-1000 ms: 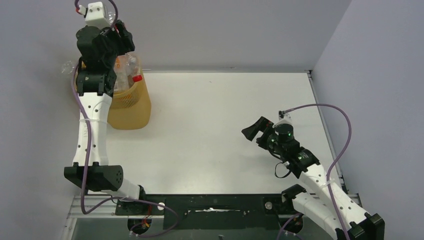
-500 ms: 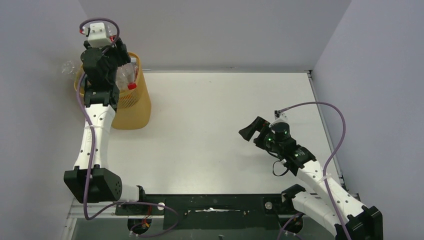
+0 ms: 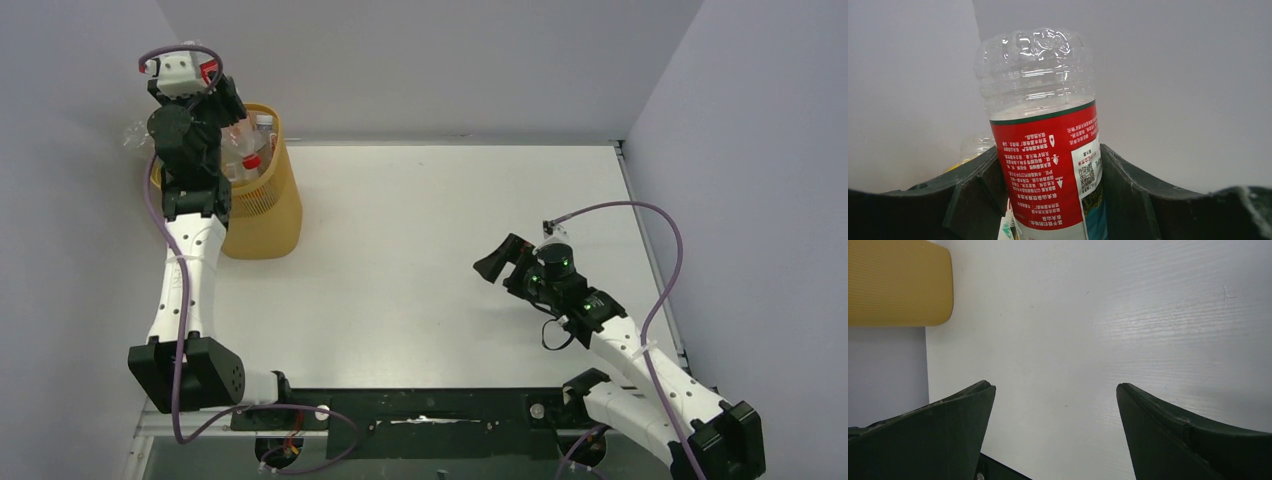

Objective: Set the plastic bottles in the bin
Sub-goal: Place the plastic bottle in the trash bin.

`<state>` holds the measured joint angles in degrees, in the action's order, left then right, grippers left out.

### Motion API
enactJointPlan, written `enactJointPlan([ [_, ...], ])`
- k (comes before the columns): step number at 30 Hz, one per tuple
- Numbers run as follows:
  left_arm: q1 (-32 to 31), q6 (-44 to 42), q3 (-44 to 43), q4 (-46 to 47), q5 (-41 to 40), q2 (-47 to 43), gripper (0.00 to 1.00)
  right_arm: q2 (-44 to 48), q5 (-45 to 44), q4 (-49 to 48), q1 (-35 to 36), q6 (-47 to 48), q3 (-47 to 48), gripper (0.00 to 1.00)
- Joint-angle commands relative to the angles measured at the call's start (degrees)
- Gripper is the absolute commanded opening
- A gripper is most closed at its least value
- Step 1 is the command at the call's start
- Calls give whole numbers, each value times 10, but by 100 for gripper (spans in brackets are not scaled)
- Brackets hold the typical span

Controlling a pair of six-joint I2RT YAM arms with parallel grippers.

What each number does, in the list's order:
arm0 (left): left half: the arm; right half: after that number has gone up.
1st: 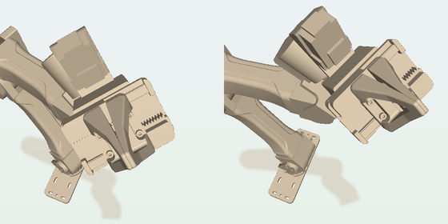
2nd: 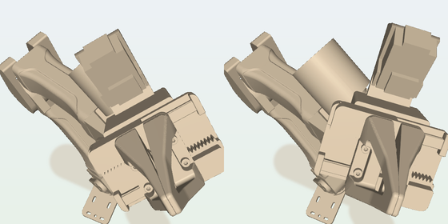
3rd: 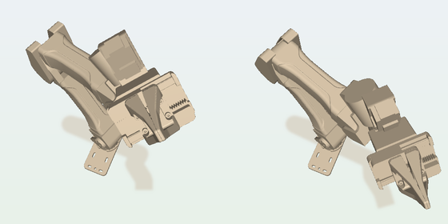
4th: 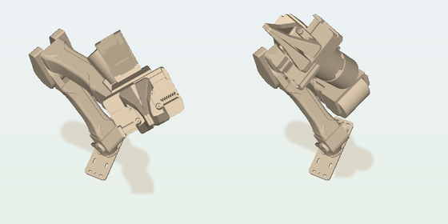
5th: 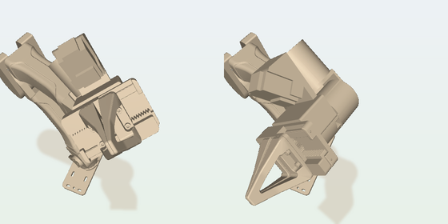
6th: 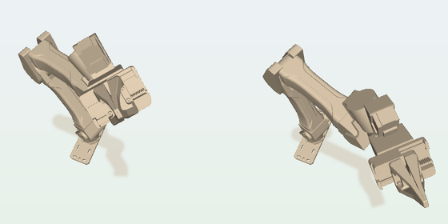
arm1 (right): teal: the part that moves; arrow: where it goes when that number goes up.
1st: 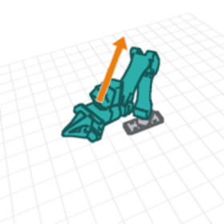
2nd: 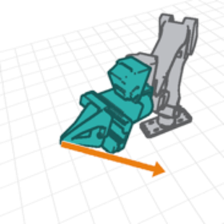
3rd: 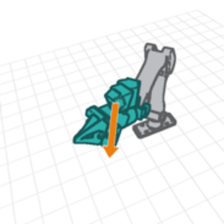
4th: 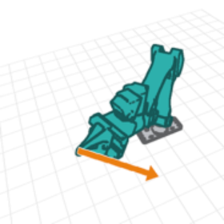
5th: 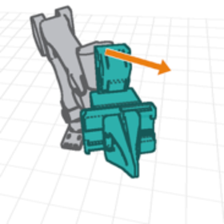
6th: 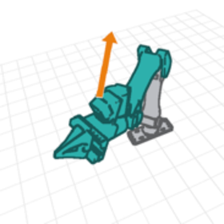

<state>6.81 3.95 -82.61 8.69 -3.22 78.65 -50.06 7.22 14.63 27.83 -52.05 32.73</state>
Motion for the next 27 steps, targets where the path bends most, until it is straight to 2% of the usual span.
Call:
enactJointPlan([
  [1,5,-11,23,79,16,-15,50,-6,9,-43,4,5,6,98],
  [16,18,-2,100,134,54,-28,51,-60,39,-29,3,40,43,98],
  [27,21,42,183,182,87,-68,51,-39,28,-28,7,38,44,98],
])
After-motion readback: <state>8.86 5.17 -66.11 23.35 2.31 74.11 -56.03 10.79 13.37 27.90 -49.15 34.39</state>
